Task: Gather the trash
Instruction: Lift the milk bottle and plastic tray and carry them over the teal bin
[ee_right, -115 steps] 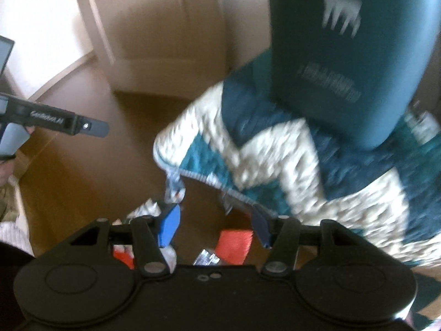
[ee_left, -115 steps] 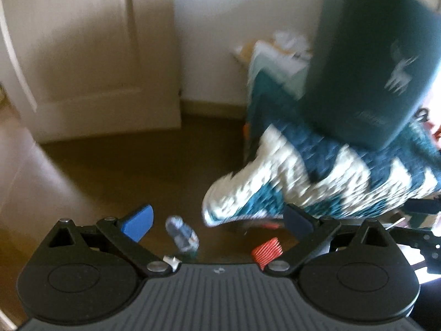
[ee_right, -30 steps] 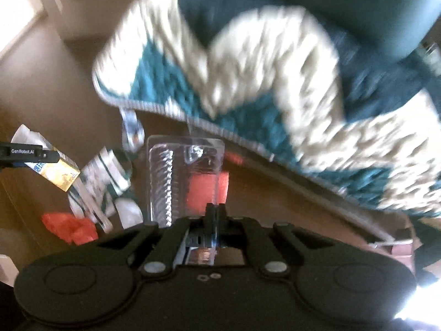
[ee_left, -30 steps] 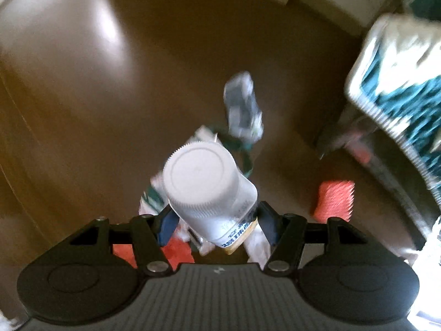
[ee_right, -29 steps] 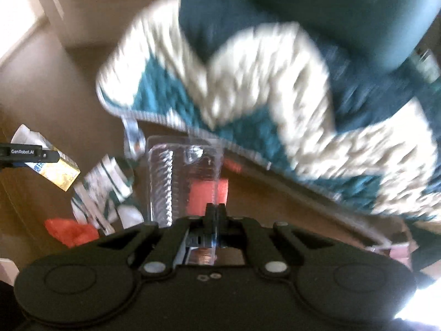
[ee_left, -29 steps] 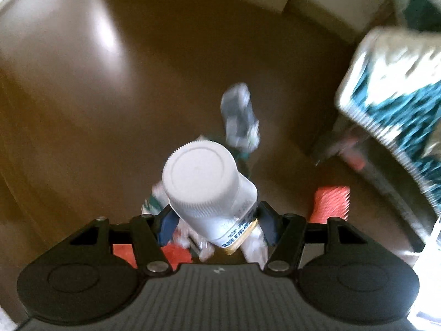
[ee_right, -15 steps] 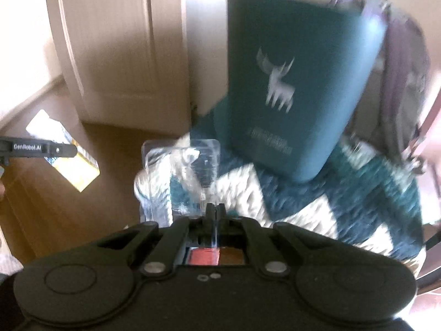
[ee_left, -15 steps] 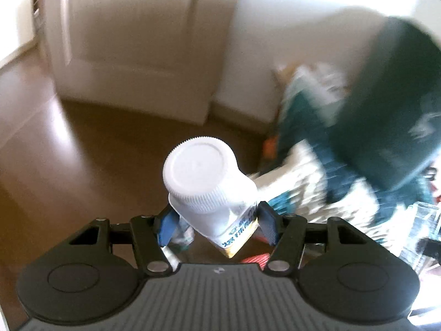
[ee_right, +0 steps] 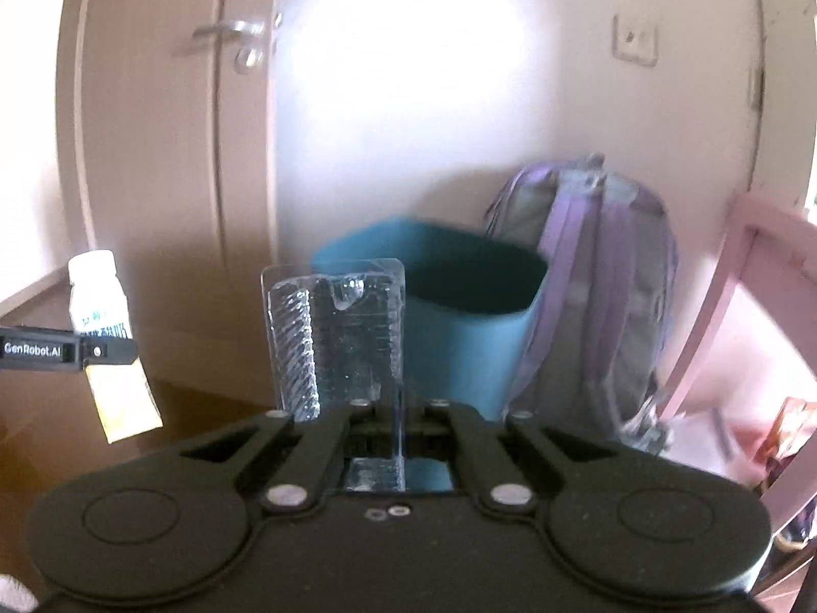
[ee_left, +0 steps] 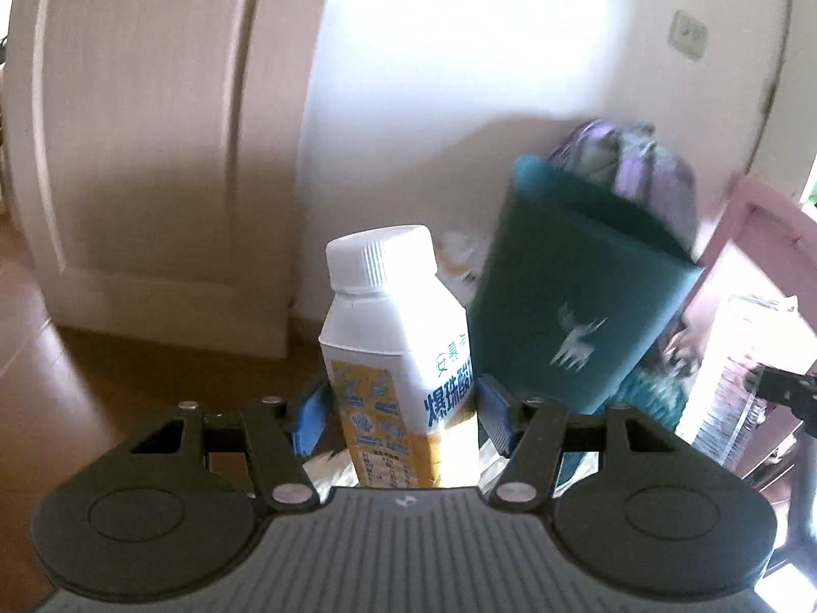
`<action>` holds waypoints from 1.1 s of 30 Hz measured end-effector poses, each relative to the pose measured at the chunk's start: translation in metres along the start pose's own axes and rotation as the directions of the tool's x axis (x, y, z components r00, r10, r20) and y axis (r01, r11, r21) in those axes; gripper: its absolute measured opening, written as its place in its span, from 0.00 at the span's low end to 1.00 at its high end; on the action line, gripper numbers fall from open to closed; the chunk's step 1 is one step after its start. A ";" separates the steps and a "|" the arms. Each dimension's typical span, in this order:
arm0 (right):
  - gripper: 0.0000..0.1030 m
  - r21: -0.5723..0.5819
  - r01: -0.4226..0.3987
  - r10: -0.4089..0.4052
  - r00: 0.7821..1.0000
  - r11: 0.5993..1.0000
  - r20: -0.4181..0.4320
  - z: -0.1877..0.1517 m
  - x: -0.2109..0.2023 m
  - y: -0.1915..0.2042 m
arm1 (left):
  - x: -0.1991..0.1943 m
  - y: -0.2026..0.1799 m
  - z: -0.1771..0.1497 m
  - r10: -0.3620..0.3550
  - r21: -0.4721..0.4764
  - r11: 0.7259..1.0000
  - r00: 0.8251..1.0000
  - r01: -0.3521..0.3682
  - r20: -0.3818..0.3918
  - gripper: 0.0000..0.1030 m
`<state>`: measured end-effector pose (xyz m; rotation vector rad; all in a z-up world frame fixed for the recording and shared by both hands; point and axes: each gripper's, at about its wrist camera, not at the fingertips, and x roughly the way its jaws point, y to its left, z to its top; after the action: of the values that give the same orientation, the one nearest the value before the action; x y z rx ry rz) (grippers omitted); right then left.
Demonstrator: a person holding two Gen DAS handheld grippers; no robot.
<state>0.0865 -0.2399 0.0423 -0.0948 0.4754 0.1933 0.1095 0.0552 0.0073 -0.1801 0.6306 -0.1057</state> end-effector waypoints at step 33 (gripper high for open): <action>0.00 0.059 0.078 -0.080 0.996 0.995 0.028 0.103 0.141 -0.063 | 0.118 -0.165 0.170 -0.088 0.237 0.968 0.996 0.083 0.009 0.59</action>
<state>0.2686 -0.2648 0.0711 -0.0536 0.4458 0.1028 0.2982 -0.1015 0.1067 0.0220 0.5854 -0.2608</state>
